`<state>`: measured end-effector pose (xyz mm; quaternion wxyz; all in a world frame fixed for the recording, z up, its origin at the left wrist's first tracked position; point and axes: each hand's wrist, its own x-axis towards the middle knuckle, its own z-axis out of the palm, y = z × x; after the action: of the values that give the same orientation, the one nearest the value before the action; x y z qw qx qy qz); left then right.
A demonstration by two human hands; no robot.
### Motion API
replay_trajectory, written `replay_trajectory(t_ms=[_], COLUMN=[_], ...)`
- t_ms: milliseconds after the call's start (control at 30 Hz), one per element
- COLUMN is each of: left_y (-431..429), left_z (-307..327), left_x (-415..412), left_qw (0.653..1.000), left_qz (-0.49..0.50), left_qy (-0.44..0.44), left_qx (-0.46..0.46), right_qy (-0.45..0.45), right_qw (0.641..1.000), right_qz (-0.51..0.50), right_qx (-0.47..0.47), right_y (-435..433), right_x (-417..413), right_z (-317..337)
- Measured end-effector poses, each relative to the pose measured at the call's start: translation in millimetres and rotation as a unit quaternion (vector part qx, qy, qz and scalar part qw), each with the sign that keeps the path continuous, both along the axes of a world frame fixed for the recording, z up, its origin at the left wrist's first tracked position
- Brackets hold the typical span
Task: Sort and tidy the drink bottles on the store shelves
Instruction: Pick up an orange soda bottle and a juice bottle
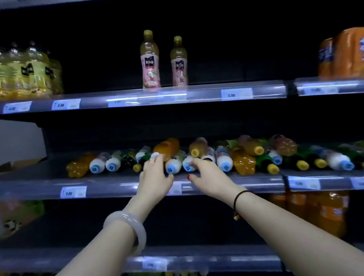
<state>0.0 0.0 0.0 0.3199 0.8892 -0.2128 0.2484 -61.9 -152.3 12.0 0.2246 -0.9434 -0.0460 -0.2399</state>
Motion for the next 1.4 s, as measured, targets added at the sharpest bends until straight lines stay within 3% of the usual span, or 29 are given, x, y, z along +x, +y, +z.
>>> replay_trajectory(t_ms=[67, 133, 267, 400, 600, 700, 800, 1000, 1100, 1200, 1400], left_y=[12, 24, 24, 18, 20, 11, 7, -1, -7, -18, -32], left_z=[6, 14, 18, 7, 9, 28, 42, 52, 49, 44, 50], left_x=[41, 82, 143, 173, 177, 176, 182, 195, 202, 203, 199], left_qw=[0.999, 1.000, 0.992, 0.982, 0.974, 0.948, 0.911, 0.889, 0.900, 0.927, 0.941], left_qz=[0.023, 0.015, -0.076, -0.161, -0.191, -0.215, -0.255, -0.335, -0.375, -0.320, -0.255], left_qy=[-0.024, 0.015, 0.102, 0.088, 0.021, 0.005, 0.049, 0.146, 0.135, 0.097, 0.059], left_qx=[-0.011, -0.009, -0.019, -0.038, -0.117, -0.236, -0.321, -0.274, -0.175, -0.168, -0.216], right_qy=[-0.025, -0.019, 0.008, 0.032, 0.000, -0.039, -0.125, -0.193, -0.191, -0.184, -0.181], right_qw=[1.000, 0.999, 0.997, 0.994, 1.000, 0.990, 0.962, 0.920, 0.896, 0.895, 0.885], right_qz=[0.005, 0.007, 0.023, 0.009, 0.025, 0.065, 0.106, 0.135, 0.134, 0.124, 0.102], right_qx=[-0.008, -0.038, -0.077, -0.109, 0.005, 0.119, 0.217, 0.315, 0.378, 0.388, 0.416], right_y=[8, 16, 28, 29, 22, 18, 9, -1, -10, -14, -10], right_x=[38, 74, 134, 175, 206, 216, 215, 203, 201, 198, 193], right_z=[5, 13, 16, 15, 9, 18, 26, 37, 47, 50, 48])
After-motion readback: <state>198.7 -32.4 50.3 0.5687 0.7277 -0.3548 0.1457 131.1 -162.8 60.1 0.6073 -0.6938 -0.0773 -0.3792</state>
